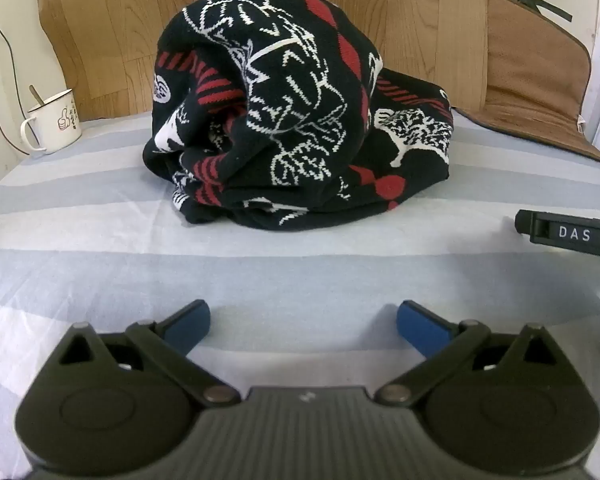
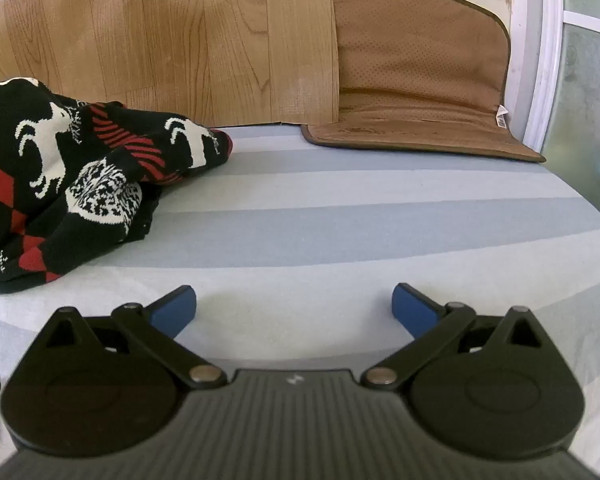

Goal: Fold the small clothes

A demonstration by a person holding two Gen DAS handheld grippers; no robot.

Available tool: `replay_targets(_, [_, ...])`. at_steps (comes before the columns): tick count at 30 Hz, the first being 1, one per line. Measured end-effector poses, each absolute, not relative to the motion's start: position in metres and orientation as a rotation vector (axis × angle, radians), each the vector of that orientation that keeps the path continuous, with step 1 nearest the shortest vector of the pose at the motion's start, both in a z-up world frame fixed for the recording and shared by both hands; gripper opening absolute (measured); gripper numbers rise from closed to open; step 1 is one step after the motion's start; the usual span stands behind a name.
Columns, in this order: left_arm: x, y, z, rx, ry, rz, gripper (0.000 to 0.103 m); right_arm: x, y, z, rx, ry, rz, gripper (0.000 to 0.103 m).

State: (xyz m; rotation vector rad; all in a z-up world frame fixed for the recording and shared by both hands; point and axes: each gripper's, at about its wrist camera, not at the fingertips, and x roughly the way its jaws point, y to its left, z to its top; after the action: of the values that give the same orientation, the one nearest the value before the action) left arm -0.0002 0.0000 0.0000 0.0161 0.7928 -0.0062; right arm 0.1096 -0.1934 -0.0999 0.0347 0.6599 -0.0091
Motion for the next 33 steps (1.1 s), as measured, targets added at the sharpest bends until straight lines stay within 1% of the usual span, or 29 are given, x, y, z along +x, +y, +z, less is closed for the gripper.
replay_targets(33, [-0.0011,-0.0013,-0.0020,0.019,0.792,-0.005,0.103,0.1098,-0.1950,-0.1001,0.028,0.673,0.005,0.103])
